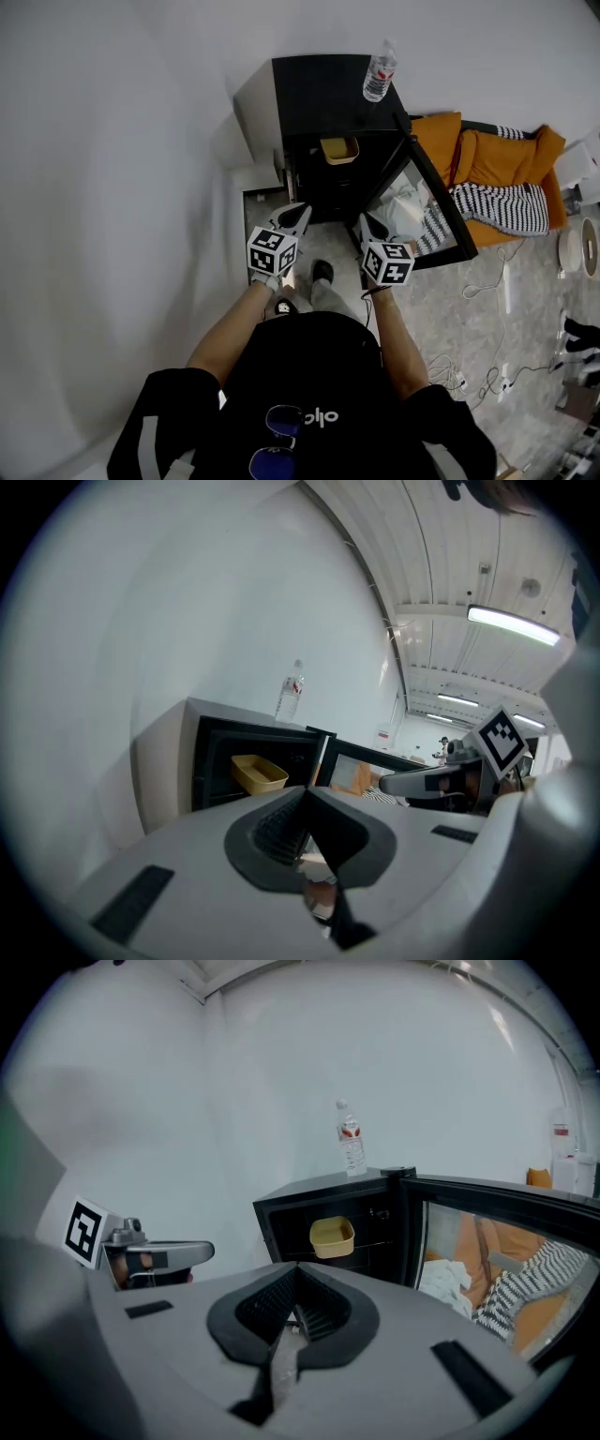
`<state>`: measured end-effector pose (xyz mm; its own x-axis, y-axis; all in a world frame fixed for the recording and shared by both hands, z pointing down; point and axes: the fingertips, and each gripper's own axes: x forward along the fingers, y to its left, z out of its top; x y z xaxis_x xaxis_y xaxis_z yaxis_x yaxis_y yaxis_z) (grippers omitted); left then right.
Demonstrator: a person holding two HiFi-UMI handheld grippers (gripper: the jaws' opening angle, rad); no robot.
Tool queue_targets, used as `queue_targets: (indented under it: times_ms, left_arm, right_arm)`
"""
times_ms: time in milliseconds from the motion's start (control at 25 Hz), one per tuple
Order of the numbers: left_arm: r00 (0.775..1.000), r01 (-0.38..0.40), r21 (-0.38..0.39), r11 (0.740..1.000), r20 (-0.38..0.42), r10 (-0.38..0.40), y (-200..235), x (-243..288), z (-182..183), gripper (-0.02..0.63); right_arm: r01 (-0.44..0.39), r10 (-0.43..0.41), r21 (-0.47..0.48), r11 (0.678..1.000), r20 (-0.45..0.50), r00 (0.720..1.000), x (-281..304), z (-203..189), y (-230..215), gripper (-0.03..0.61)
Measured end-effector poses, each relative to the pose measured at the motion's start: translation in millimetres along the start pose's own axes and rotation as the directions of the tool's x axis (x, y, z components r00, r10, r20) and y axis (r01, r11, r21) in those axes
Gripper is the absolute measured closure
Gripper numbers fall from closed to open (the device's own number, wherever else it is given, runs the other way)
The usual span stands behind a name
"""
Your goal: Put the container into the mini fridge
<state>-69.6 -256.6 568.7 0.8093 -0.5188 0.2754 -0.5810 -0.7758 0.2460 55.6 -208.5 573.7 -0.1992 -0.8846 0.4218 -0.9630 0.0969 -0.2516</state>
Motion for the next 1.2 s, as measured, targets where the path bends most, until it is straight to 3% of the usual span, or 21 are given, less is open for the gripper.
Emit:
queue_targets:
  times_ms: [1200]
  left_arm:
    - [1.000, -0.005, -0.016, 1.000, -0.007, 0.005, 16, 8, -2, 0.607]
  right_arm:
    - [-0.038, 0.038, -0.027, 0.999, -0.011, 0.999, 16, 1, 11, 0.572]
